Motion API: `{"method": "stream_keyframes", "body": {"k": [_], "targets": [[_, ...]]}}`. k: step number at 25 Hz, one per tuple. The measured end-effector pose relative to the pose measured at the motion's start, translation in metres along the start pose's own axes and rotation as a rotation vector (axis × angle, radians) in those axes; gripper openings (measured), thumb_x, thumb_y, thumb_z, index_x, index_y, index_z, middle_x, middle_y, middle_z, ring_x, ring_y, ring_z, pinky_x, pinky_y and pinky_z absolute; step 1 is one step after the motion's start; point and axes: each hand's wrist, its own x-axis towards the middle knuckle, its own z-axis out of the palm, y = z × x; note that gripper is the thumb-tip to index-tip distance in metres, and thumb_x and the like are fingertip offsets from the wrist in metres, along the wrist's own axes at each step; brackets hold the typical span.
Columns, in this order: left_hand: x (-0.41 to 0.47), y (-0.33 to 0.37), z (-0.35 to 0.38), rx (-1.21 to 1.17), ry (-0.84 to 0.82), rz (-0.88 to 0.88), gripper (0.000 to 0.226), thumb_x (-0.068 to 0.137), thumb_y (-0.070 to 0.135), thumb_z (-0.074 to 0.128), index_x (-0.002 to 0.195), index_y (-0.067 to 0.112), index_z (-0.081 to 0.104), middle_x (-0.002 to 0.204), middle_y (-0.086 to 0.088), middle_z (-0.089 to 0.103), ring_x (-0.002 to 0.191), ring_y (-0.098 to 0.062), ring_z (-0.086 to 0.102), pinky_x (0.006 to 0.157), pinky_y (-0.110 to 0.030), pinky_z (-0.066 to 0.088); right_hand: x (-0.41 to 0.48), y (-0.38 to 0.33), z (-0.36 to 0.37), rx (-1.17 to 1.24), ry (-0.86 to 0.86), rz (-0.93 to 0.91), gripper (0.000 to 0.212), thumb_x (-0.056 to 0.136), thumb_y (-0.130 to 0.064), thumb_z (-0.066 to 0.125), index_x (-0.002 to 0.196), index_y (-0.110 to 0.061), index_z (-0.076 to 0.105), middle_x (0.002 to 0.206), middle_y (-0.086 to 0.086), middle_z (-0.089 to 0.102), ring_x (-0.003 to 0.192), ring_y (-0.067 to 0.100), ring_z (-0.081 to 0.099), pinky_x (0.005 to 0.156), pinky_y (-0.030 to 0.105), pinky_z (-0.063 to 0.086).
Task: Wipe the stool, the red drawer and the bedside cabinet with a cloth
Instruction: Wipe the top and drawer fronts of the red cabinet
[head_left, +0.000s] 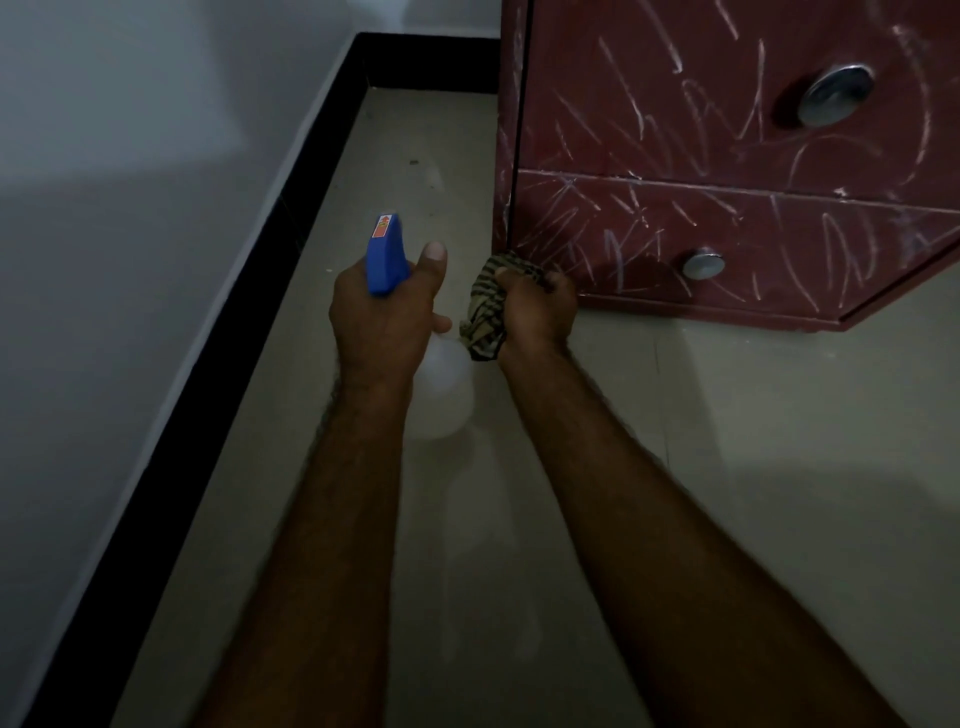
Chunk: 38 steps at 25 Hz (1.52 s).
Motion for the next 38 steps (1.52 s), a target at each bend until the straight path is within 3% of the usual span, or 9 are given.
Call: {"method": "stream_keyframes", "body": {"k": [4, 10, 13, 17, 21, 25, 30, 33, 38], "targets": [[0.000, 0.002, 0.000, 0.010, -0.003, 0.014, 0.026, 0.092, 0.041, 0.071, 0.084, 0.021, 0.057, 0.081, -0.008, 0.065, 0.063, -0.019, 0.072, 0.060, -0.027, 0.059, -0.004, -0.007, -0.001, 0.039, -0.007, -0.027, 0.047, 0.069, -0.015, 0.082, 0.113, -0.013, 0.066, 0.100, 0.012, 0.077, 0.082, 0.032, 0.077, 0.071, 0.054, 0.065], [0.000, 0.004, -0.001, -0.029, -0.007, 0.035, 0.027, 0.092, 0.038, 0.073, 0.083, 0.018, 0.058, 0.080, -0.013, 0.061, 0.065, -0.025, 0.071, 0.059, -0.031, 0.061, -0.012, -0.024, 0.007, 0.096, -0.031, -0.113, 0.046, 0.058, -0.025, 0.079, 0.101, -0.015, 0.067, 0.098, 0.014, 0.077, 0.085, 0.036, 0.077, 0.072, 0.057, 0.065], [0.000, 0.005, -0.001, -0.019, -0.005, 0.030, 0.025, 0.091, 0.040, 0.073, 0.084, 0.021, 0.058, 0.082, -0.017, 0.063, 0.063, -0.022, 0.071, 0.063, -0.035, 0.063, -0.013, -0.016, 0.008, 0.047, -0.015, -0.100, 0.054, 0.053, -0.030, 0.082, 0.103, -0.018, 0.066, 0.097, 0.011, 0.077, 0.083, 0.034, 0.077, 0.071, 0.056, 0.065], [0.002, 0.004, -0.003, 0.009, 0.000, 0.026, 0.036, 0.092, 0.042, 0.071, 0.094, 0.008, 0.061, 0.083, -0.014, 0.065, 0.062, -0.018, 0.072, 0.064, -0.034, 0.063, 0.006, -0.003, 0.010, -0.080, 0.026, -0.104, 0.072, 0.037, -0.051, 0.075, 0.105, -0.029, 0.063, 0.097, 0.002, 0.077, 0.082, 0.028, 0.076, 0.076, 0.051, 0.065], [0.004, 0.005, -0.005, -0.004, -0.004, 0.036, 0.034, 0.092, 0.042, 0.071, 0.092, 0.009, 0.061, 0.082, -0.010, 0.065, 0.063, -0.020, 0.072, 0.060, -0.029, 0.059, -0.011, -0.028, 0.010, -0.112, -0.007, -0.244, 0.061, 0.058, -0.038, 0.081, 0.115, -0.025, 0.062, 0.106, -0.001, 0.074, 0.091, 0.022, 0.075, 0.081, 0.046, 0.065], [0.004, 0.007, -0.005, -0.007, 0.009, 0.026, 0.030, 0.091, 0.043, 0.072, 0.088, 0.015, 0.060, 0.080, -0.009, 0.065, 0.063, -0.020, 0.072, 0.062, -0.033, 0.061, -0.016, -0.027, 0.005, -0.125, 0.021, -0.292, 0.054, 0.063, -0.033, 0.083, 0.112, -0.024, 0.062, 0.104, -0.002, 0.074, 0.091, 0.020, 0.074, 0.083, 0.044, 0.064], [0.007, 0.008, -0.005, 0.001, 0.017, 0.047, 0.041, 0.092, 0.041, 0.071, 0.098, 0.001, 0.062, 0.092, -0.022, 0.068, 0.066, -0.023, 0.072, 0.054, -0.019, 0.054, -0.018, -0.033, 0.008, -0.103, 0.044, -0.311, 0.061, 0.065, -0.034, 0.086, 0.118, -0.023, 0.058, 0.108, -0.001, 0.073, 0.092, 0.020, 0.074, 0.082, 0.044, 0.064], [0.006, 0.010, -0.005, -0.003, 0.014, 0.049, 0.043, 0.092, 0.041, 0.071, 0.101, -0.001, 0.062, 0.093, -0.022, 0.068, 0.066, -0.023, 0.073, 0.055, -0.021, 0.055, -0.020, -0.039, 0.008, -0.083, 0.021, -0.328, 0.057, 0.073, -0.029, 0.087, 0.120, -0.021, 0.057, 0.107, -0.001, 0.072, 0.091, 0.017, 0.073, 0.082, 0.043, 0.065], [0.004, 0.013, -0.005, 0.000, 0.021, 0.051, 0.036, 0.092, 0.042, 0.071, 0.094, 0.008, 0.062, 0.085, -0.013, 0.067, 0.062, -0.017, 0.072, 0.058, -0.024, 0.057, -0.026, -0.032, 0.003, -0.055, 0.064, -0.239, 0.062, 0.058, -0.035, 0.085, 0.113, -0.017, 0.063, 0.103, 0.002, 0.075, 0.087, 0.023, 0.076, 0.076, 0.047, 0.066]]}}
